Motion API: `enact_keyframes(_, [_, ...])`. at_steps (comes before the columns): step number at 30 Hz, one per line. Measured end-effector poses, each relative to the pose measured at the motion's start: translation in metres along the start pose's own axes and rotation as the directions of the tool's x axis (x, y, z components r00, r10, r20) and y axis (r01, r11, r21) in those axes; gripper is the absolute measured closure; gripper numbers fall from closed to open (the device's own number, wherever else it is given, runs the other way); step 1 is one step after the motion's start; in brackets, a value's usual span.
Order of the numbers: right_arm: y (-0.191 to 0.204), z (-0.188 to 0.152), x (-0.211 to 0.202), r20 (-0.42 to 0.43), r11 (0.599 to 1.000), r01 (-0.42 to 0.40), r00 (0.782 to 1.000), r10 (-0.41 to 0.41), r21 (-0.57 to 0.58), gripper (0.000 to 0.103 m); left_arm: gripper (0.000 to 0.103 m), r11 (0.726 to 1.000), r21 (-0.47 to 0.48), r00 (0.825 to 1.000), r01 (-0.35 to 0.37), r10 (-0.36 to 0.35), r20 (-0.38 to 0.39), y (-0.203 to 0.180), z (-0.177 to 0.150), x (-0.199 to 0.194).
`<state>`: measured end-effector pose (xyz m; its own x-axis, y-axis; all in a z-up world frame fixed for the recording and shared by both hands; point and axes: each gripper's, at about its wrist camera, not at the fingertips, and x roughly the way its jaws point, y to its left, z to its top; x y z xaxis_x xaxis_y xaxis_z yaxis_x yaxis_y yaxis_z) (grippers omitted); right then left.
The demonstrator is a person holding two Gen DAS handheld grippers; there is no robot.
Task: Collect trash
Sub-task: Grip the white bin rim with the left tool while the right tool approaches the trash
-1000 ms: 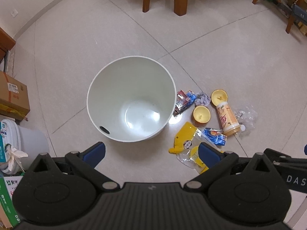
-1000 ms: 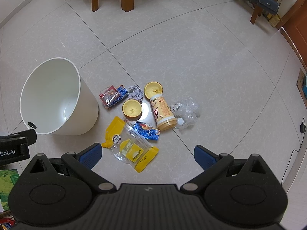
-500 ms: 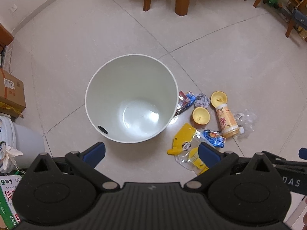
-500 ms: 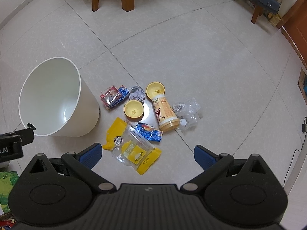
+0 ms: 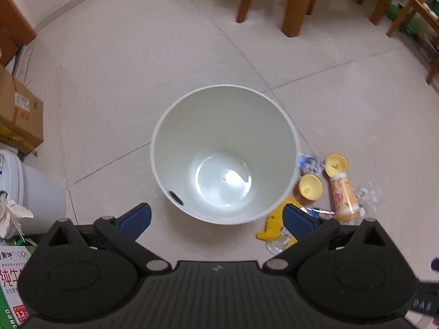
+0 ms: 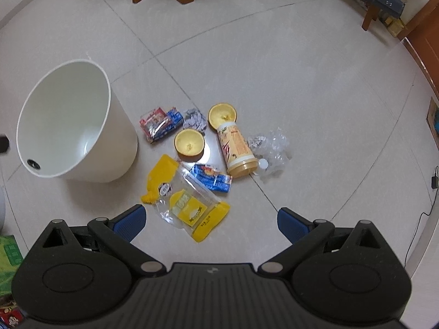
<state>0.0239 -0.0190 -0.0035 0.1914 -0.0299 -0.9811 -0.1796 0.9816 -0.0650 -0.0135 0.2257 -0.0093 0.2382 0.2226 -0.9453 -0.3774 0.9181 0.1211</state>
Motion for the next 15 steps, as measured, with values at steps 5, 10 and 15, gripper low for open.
enact_keyframes(5, [0.006,-0.005,0.012,-0.013,1.000,0.011,1.000,-0.012,-0.027,0.000,0.007,0.999,-0.031,1.000,-0.010,0.010,-0.010,0.022,0.006,0.021])
enact_keyframes(10, [0.010,-0.010,0.023,0.000,0.997,0.012,1.000,-0.012,-0.073,0.000,0.016,0.998,-0.067,0.999,-0.001,-0.001,-0.033,0.033,0.005,0.047])
enact_keyframes(15, [0.010,-0.017,0.044,-0.009,0.996,0.016,1.000,-0.017,-0.090,0.000,0.026,0.990,-0.132,0.995,-0.053,0.042,-0.087,0.041,0.001,0.093])
